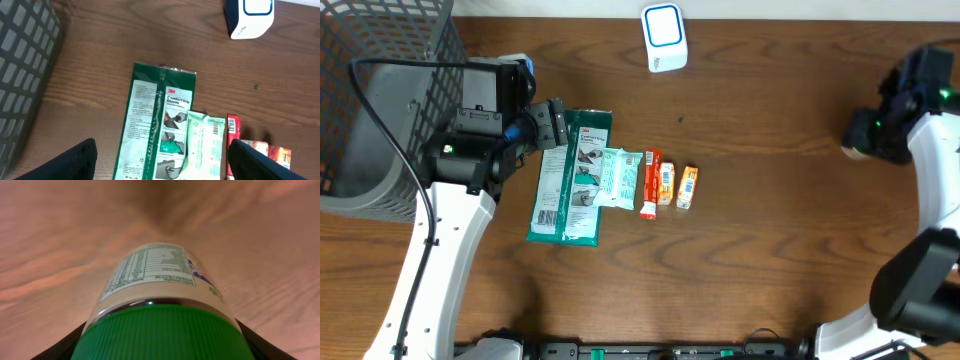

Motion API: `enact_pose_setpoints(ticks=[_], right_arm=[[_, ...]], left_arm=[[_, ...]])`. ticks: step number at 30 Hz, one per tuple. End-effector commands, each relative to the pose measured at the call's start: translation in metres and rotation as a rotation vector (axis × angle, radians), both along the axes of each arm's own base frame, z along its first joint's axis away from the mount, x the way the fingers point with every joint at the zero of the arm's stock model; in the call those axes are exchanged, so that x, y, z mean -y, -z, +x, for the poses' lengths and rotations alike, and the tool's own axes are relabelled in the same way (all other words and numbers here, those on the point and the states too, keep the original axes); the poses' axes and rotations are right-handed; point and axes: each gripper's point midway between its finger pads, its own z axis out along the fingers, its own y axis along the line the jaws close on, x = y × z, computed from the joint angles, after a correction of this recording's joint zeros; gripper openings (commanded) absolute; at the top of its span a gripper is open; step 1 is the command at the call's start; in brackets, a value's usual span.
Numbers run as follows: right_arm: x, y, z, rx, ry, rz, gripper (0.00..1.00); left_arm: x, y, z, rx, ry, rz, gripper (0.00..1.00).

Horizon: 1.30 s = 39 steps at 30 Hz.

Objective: Scan the item barcode
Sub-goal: 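Move the bottle right and set it down at the table's right edge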

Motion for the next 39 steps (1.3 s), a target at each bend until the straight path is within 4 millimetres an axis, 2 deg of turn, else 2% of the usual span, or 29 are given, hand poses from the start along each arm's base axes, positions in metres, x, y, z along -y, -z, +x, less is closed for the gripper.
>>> enact_pose_setpoints(ticks=[1, 4, 8, 9, 11, 12, 19, 22, 25, 28, 32, 35, 39], right_arm=[[0.012, 0.029, -0.012, -0.056, 0.029, 0.024, 0.02], [0.016, 0.050, -0.021, -0.100, 0.048, 0.046, 0.07], [0.017, 0.065, -0.029, -0.131, 0.057, 0.058, 0.21], [0.017, 0.067, -0.030, -0.133, 0.057, 0.058, 0.35], [0.016, 0.069, -0.031, -0.138, 0.057, 0.060, 0.85], [0.016, 0.069, -0.031, -0.135, 0.056, 0.059, 0.99], [0.017, 0.064, -0.030, -0.128, 0.058, 0.058, 0.99], [0.015, 0.046, -0.025, -0.110, 0.053, 0.067, 0.99], [0.006, 0.014, -0.012, -0.055, 0.035, 0.131, 0.99], [-0.021, -0.028, 0.004, 0.043, -0.014, 0.281, 0.99], [-0.060, -0.064, 0.014, 0.142, -0.083, 0.505, 0.99], [-0.086, -0.071, 0.006, 0.126, -0.100, 0.653, 0.99], [-0.108, -0.056, -0.004, 0.063, -0.121, 0.704, 0.99]], left_arm=[[-0.001, 0.001, 0.000, -0.003, -0.007, 0.000, 0.84], [-0.001, 0.001, 0.000, -0.003, -0.007, 0.000, 0.84], [-0.001, 0.001, 0.000, -0.003, -0.007, 0.000, 0.84], [-0.001, 0.001, 0.000, -0.003, -0.007, 0.000, 0.84], [-0.001, 0.001, 0.000, -0.003, -0.007, 0.000, 0.84], [-0.001, 0.001, 0.000, -0.004, -0.007, 0.000, 0.84], [-0.001, 0.001, 0.000, -0.003, -0.007, 0.000, 0.84], [-0.001, 0.001, 0.000, -0.004, -0.007, 0.000, 0.84], [-0.001, 0.001, 0.000, -0.004, -0.007, 0.000, 0.84], [-0.001, 0.001, 0.000, -0.003, -0.007, 0.000, 0.84], [-0.001, 0.001, 0.000, -0.004, -0.007, 0.000, 0.84], [-0.001, 0.001, 0.000, -0.004, -0.007, 0.000, 0.84], [-0.001, 0.001, 0.000, -0.004, -0.007, 0.000, 0.84]])
